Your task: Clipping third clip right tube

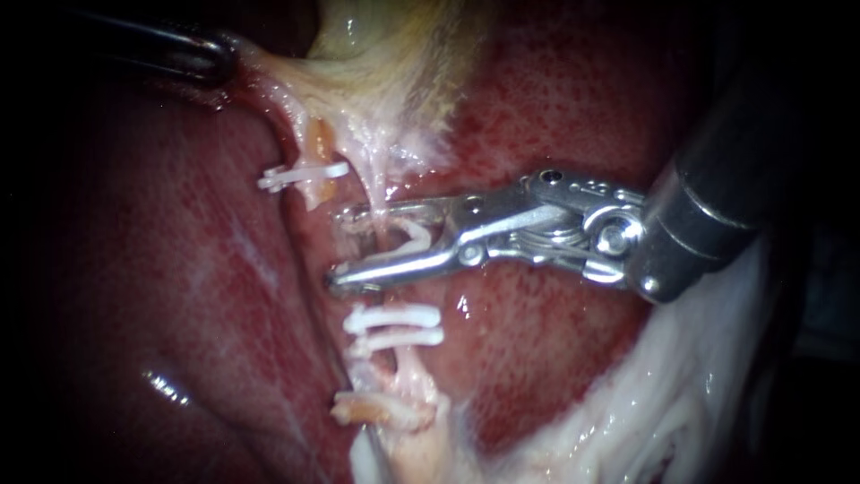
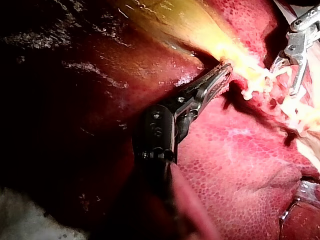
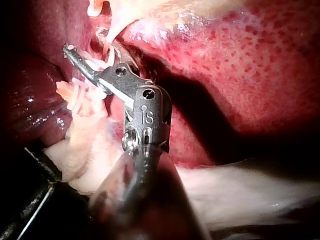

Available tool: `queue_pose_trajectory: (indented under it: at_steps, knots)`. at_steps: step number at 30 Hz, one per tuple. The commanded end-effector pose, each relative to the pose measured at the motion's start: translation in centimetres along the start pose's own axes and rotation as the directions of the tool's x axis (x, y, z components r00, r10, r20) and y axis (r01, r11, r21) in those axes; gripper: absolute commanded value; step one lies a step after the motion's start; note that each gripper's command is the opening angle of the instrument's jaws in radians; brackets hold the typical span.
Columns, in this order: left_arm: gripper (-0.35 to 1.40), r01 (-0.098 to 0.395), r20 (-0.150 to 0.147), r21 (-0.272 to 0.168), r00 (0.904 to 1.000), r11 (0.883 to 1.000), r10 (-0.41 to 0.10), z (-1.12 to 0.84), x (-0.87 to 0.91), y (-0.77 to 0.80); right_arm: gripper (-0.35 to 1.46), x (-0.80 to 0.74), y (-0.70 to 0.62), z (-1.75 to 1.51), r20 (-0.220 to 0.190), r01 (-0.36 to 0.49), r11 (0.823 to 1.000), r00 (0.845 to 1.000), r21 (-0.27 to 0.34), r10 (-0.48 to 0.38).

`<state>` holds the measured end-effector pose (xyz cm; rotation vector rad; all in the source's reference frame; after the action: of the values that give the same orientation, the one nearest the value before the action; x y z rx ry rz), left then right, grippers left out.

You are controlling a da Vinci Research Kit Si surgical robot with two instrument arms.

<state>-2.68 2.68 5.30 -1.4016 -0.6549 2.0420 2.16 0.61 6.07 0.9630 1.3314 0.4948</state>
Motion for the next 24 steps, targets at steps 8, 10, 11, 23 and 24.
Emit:
queue_pose_trajectory:
  at_steps: [8,10,11,23,24]
  knots:
    - [-0.35,-0.001,0.000,0.000,1.0000,1.000,0.001,0.00,-0.02,-0.02,0.04,0.00,-0.03,0.01,0.007,-0.037,0.999,0.999,0.026,0.036]
    - [-0.35,-0.001,0.000,0.000,1.0000,1.000,0.001,0.00,-0.02,-0.02,0.01,0.00,-0.02,0.01,0.006,-0.043,0.999,0.999,0.026,0.042]
    - [-0.35,-0.001,0.000,0.000,1.0000,1.000,0.001,0.00,-0.02,-0.02,-0.01,0.00,-0.02,0.01,0.006,-0.048,0.998,0.999,0.026,0.048]
    - [-0.35,-0.001,0.000,-0.001,1.0000,1.000,0.001,0.00,-0.03,-0.03,-0.35,0.00,-0.03,0.01,0.005,-0.124,0.992,0.992,0.028,0.123]
    - [-0.35,-0.001,0.000,-0.001,1.0000,1.000,0.001,0.00,-0.03,-0.03,-0.35,0.00,-0.03,0.01,0.004,-0.123,0.992,0.992,0.026,0.123]
